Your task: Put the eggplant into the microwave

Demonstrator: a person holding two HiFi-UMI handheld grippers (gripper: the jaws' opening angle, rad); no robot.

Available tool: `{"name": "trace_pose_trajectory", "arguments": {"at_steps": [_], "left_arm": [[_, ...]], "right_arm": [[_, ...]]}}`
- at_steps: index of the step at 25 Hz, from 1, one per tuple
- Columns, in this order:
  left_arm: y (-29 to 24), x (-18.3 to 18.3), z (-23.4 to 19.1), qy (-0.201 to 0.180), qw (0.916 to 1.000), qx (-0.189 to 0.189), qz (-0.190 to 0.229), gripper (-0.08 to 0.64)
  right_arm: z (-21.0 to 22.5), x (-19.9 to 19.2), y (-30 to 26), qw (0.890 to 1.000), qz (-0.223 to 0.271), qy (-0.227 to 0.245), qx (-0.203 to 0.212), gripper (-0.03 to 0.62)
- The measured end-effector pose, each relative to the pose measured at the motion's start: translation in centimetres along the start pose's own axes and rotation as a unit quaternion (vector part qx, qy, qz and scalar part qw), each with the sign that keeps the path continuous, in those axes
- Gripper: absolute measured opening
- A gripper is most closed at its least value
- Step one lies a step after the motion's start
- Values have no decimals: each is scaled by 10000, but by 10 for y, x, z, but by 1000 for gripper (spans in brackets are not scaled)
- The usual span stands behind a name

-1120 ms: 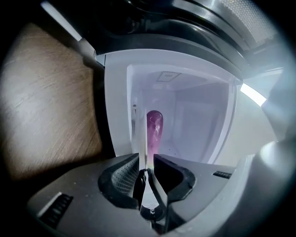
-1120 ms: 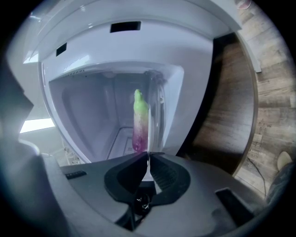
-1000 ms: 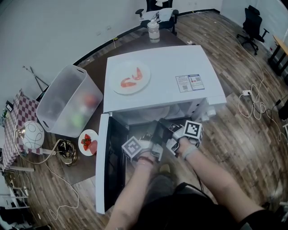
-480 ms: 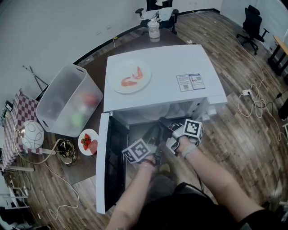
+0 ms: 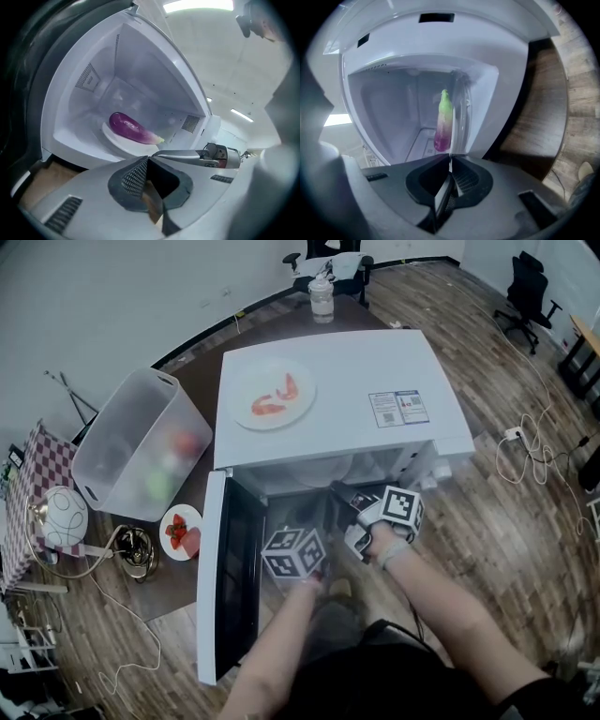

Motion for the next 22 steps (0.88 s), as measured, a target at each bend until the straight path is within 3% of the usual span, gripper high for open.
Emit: {"name": "trace_pose_trajectory", "arguments": {"at_steps": [15,22], "left_arm": [[-10,10,-6,-131,9999,86,-14,-2],[-12,11,-8,-130,9999,96,-18,-2]], "right_arm": [[-1,2,-7,9999,22,125,-92,21],[-4,2,-7,9990,-58,427,-121,21]]}}
Point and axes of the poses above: the fingertips, and each gripper's own axes: y backward along the fingers, z to its right, x out of its top, the point moved 1 cm from there along y, backward along the fingers, and after that the axes turned 3 degrees about x, right-handed, at the moved point
